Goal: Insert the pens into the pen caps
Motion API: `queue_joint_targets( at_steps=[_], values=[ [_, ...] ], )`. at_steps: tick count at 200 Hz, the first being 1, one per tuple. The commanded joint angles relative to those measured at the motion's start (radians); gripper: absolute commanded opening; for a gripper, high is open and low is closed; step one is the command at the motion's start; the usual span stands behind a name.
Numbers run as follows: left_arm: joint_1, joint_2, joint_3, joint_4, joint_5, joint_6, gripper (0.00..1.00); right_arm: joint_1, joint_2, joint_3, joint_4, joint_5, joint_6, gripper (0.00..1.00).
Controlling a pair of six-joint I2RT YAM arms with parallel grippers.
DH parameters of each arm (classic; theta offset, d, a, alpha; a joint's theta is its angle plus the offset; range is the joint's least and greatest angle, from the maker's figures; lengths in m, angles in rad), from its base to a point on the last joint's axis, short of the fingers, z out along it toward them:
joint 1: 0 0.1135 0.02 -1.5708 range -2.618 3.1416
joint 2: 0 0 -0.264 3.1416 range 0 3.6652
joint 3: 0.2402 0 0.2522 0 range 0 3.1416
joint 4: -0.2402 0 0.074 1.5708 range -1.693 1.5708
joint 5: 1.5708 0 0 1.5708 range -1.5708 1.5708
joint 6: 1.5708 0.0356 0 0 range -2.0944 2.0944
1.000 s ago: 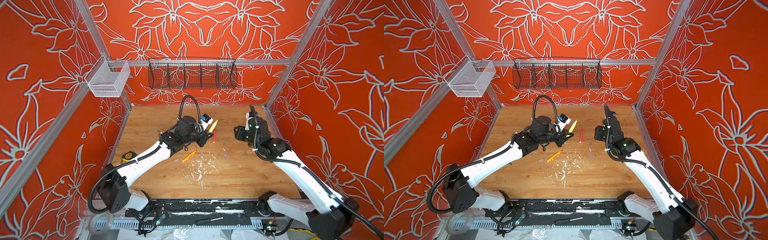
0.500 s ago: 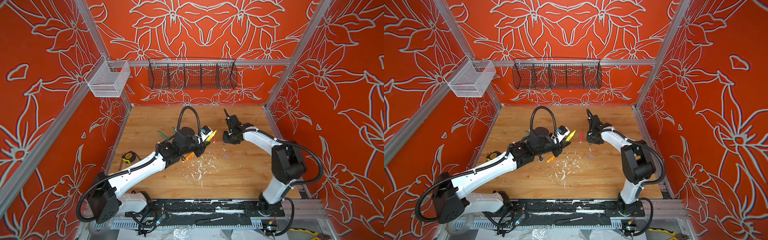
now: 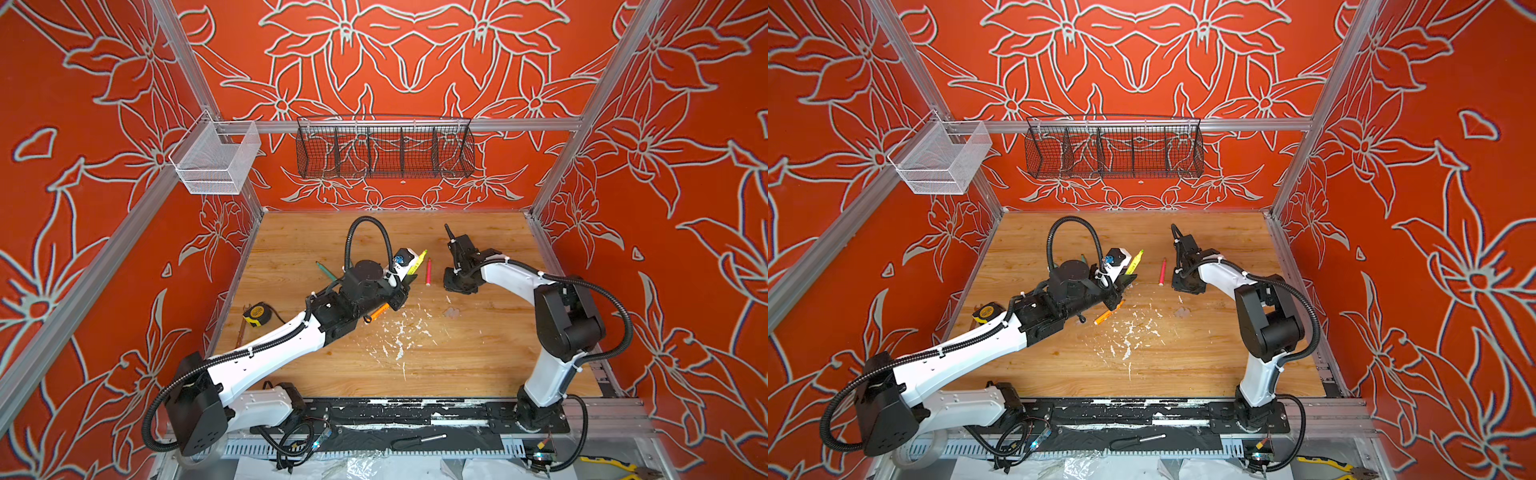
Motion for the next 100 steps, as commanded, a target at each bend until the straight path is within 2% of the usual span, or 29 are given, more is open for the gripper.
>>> queue_joint_targets(
  at_steps=[1, 100],
  values=[
    [-0.005, -0.003, 0.003, 0.037, -0.014, -0.018, 0.00, 0.012, -0.057, -0.027, -0.005, -0.008, 0.027, 0.36],
    [-0.013, 0.028, 0.026, 0.019, 0.000, -0.071, 0.00, 0.040, -0.281, -0.225, -0.064, 0.049, 0.054, 0.39]
  ],
)
